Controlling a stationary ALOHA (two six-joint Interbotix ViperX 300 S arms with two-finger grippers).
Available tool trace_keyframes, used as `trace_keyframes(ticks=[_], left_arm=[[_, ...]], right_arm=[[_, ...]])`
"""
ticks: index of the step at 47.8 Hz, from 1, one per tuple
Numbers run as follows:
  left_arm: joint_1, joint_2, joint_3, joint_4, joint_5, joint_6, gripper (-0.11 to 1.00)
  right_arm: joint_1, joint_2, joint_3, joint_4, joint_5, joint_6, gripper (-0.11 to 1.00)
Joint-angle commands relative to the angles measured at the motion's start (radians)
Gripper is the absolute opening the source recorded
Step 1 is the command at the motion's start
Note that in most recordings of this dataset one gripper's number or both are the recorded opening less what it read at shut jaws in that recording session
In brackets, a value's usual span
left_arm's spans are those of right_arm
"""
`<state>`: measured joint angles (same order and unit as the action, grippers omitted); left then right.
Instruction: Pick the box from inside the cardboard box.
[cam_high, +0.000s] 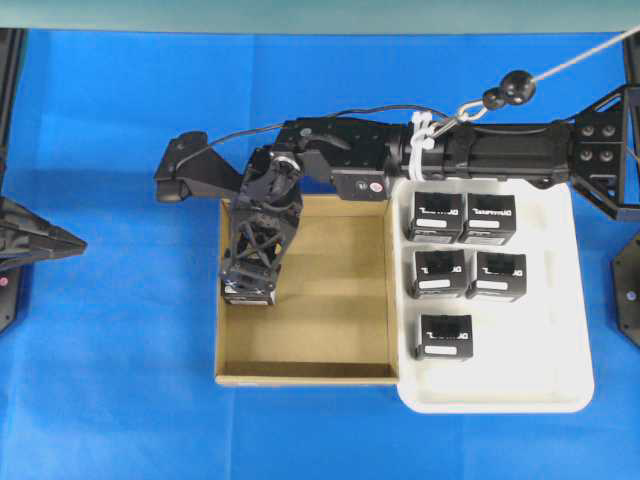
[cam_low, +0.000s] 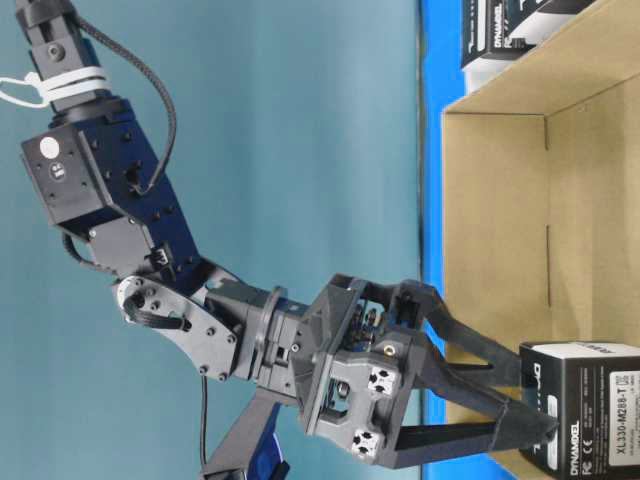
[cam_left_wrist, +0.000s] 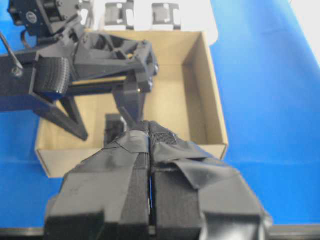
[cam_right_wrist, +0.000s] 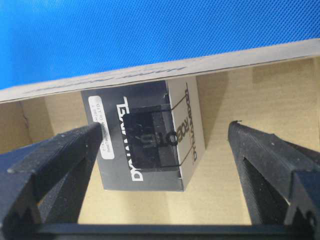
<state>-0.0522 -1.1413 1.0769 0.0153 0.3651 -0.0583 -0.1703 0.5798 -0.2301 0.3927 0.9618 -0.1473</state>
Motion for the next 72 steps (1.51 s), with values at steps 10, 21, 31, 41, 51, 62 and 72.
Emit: trace_keyframes(ticks=[10, 21, 31, 41, 51, 62, 72], left_arm=[[0.000, 0.005, -0.031, 0.002, -0.005, 0.002, -0.07], [0.000, -0.003, -0.035, 0.002, -0.005, 0.003, -0.07], [0.000, -0.014, -0.038, 0.002, -0.005, 0.002, -0.07], [0.000, -0.015, -0.043, 0.002, -0.005, 0.000, -0.07], [0.000, -0.020, -0.048, 0.002, -0.005, -0.002, -0.07], [0.000, -0.028, -0.060, 0.003, -0.005, 0.003, -0.07], [0.000, -0.028, -0.060, 0.003, 0.014, 0.002, -0.07]], right_arm=[[0.011, -0.028, -0.006, -0.005, -0.003, 0.002, 1.00], [0.011, -0.083, -0.031, -0.005, 0.011, 0.003, 1.00], [0.015, -0.146, -0.104, -0.005, 0.149, 0.003, 1.00], [0.015, -0.193, -0.267, -0.032, 0.367, -0.018, 1.00], [0.031, -0.169, -0.430, -0.132, 0.512, -0.017, 1.00], [0.037, -0.147, -0.495, -0.152, 0.534, -0.015, 1.00], [0.037, -0.146, -0.477, -0.163, 0.526, -0.017, 1.00]])
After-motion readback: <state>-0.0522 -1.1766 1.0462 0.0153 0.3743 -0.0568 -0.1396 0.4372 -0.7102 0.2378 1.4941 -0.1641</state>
